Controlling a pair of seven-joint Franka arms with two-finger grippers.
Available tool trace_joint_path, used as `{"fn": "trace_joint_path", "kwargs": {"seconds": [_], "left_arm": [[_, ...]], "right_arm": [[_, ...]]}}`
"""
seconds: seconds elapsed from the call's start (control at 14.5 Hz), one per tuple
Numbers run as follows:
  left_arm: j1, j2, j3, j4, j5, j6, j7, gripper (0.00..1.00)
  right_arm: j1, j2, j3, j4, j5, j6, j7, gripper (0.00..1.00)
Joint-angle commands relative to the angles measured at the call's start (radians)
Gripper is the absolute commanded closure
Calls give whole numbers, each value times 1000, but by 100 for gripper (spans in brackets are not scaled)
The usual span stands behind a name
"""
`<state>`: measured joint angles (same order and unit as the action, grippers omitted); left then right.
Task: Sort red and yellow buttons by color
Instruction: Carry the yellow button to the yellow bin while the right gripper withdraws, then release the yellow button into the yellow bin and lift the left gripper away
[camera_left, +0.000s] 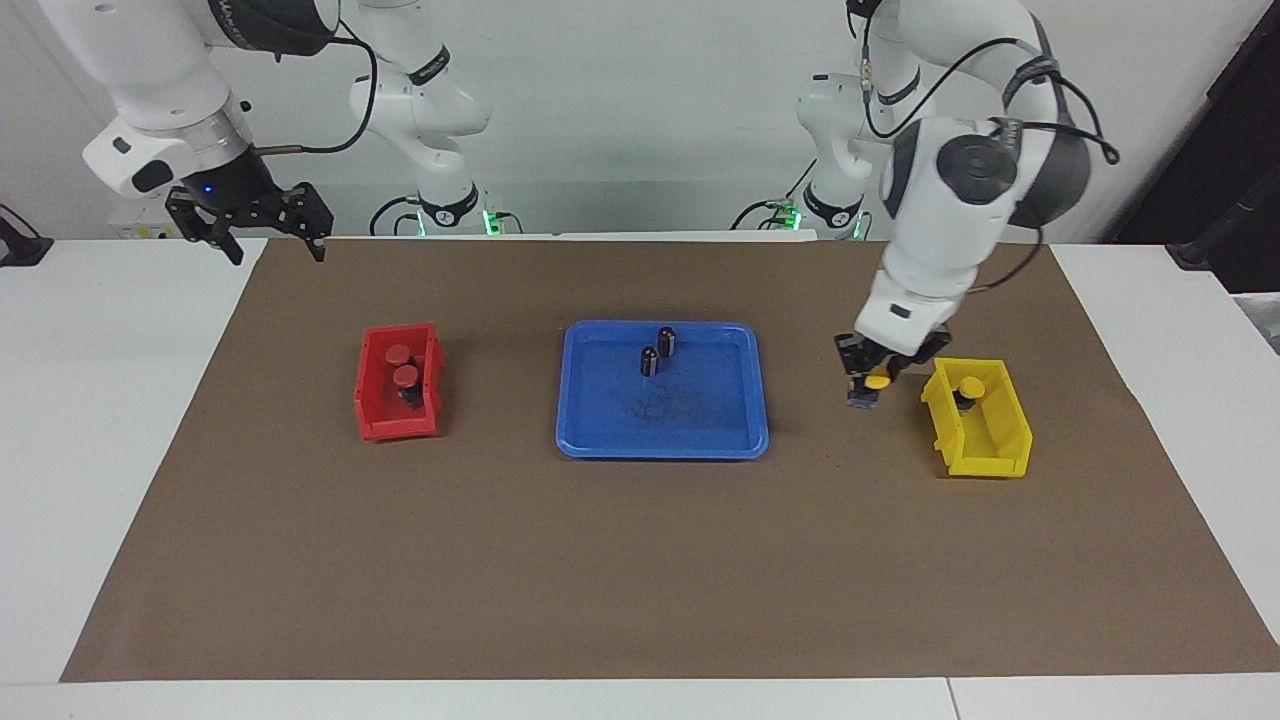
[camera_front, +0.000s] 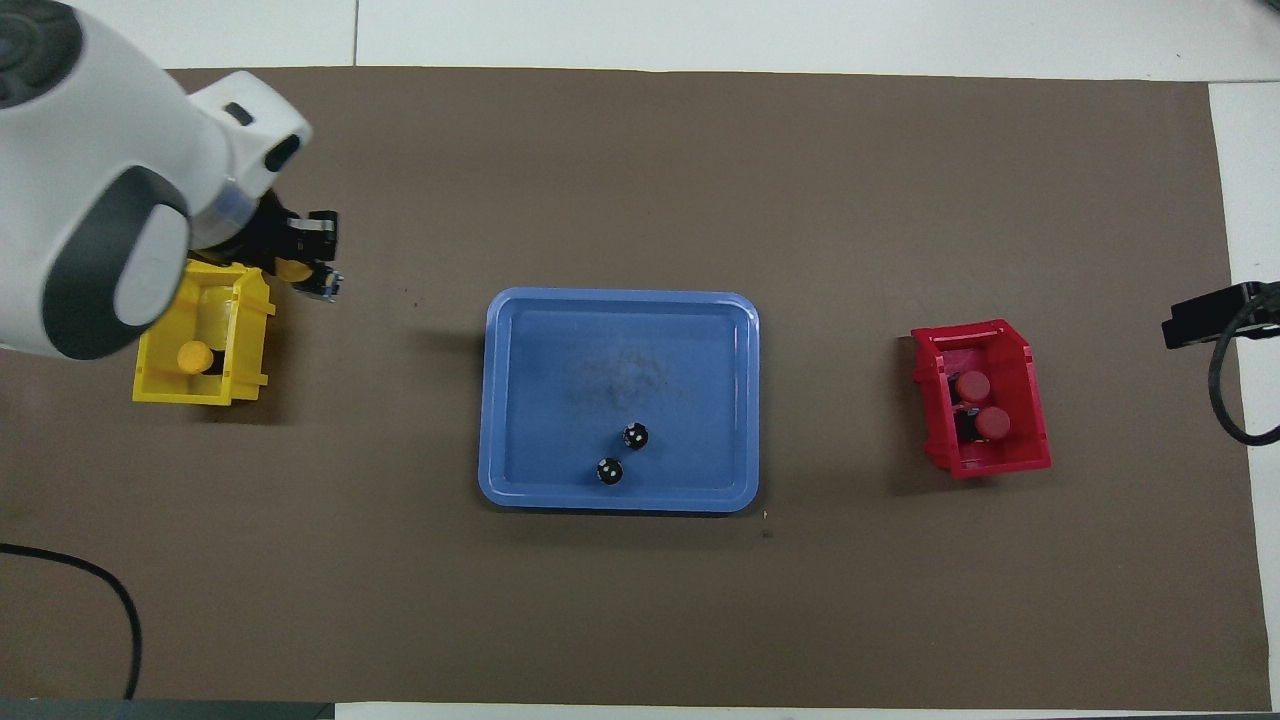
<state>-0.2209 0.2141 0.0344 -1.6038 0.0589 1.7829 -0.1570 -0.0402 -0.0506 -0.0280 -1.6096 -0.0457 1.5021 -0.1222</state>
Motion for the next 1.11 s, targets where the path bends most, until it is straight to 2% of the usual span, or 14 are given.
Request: {"fn": "trace_joint_path", "kwargs": {"seconds": [0.0,0.14,0.35,0.55,1.04], "left_arm": [[118,1,-14,-45,-5,70,121,99],[167,-9,-14,-76,-7,111,157,99],[199,-45,-14,-188,-7,208,186,99],[215,-38,-14,-225,-10,260,198,99],[241,-25,-14,-363,-11,440,200,99]], "right_arm": [[5,9,-6,8,-10,4,22,0],[2,8,-9,-4,-8,13,29,0],[-18,6,-12,-6,-5,9,58,0],[-44,0,-12,-21,35,10,58,0],[-30,-3,-3,-29,56,7,95,0]]}}
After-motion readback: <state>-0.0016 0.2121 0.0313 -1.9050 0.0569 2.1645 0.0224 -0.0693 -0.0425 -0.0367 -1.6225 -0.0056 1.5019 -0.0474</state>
